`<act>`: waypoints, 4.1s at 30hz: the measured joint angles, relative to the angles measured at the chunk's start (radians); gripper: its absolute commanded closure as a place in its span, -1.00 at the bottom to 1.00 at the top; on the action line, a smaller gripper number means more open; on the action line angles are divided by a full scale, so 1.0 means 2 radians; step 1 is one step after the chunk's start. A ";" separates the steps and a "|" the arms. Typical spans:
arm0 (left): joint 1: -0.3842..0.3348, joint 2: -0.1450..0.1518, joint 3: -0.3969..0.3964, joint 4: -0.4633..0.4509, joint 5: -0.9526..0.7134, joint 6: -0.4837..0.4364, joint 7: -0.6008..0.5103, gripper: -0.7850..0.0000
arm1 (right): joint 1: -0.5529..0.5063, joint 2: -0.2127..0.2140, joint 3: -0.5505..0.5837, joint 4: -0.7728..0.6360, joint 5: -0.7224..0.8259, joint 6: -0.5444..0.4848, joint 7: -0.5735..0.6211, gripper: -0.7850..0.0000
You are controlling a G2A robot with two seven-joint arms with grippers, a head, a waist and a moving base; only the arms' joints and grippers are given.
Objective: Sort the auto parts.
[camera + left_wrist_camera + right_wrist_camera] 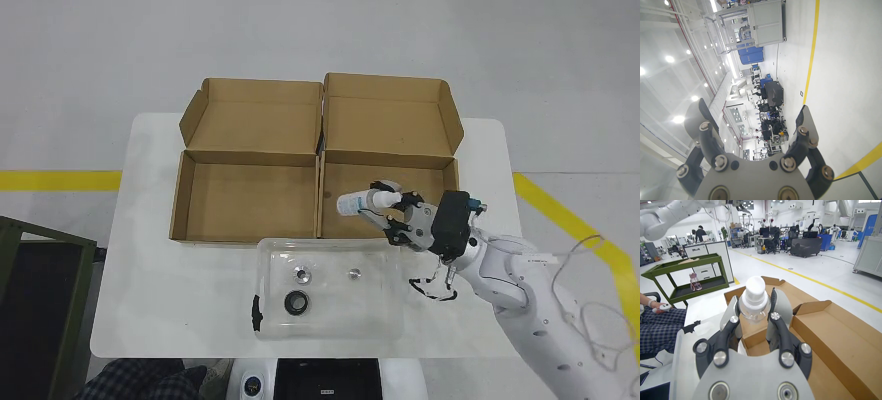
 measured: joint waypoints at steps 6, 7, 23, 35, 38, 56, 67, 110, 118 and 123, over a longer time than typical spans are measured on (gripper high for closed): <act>0.000 0.000 0.000 0.000 0.000 0.000 0.000 -1.00 | 0.029 -0.007 -0.023 0.020 -0.029 0.018 0.039 1.00; 0.000 0.000 0.000 0.000 0.000 0.000 0.000 -1.00 | 0.034 -0.008 -0.027 0.024 -0.033 0.021 0.045 1.00; 0.000 0.000 0.000 0.000 0.000 0.000 0.000 -1.00 | 0.115 -0.032 -0.083 0.100 -0.060 0.058 0.106 1.00; 0.000 0.000 0.000 0.000 0.000 0.000 0.000 -1.00 | 0.174 -0.056 -0.132 0.169 -0.067 0.076 0.125 1.00; 0.000 0.000 0.000 0.000 0.000 0.000 0.000 -1.00 | 0.190 -0.062 -0.142 0.191 -0.068 0.079 0.129 1.00; 0.000 0.000 0.000 0.000 0.000 0.000 0.000 -1.00 | 0.243 -0.091 -0.177 0.262 -0.082 0.093 0.143 0.38; 0.000 0.000 0.000 0.000 0.000 0.000 0.000 -1.00 | 0.240 -0.095 -0.168 0.259 -0.091 0.086 0.147 -1.00; 0.000 0.000 0.000 0.000 0.000 0.000 0.000 -1.00 | -0.063 -0.036 -0.030 -0.106 -0.210 -0.042 0.213 -1.00; 0.000 0.000 0.000 0.000 0.000 0.000 0.000 -1.00 | -0.094 -0.031 -0.035 -0.118 -0.253 -0.058 0.220 -1.00; 0.000 0.000 0.000 0.000 0.000 0.000 0.000 -1.00 | -0.107 -0.029 -0.037 -0.111 -0.266 -0.057 0.220 -1.00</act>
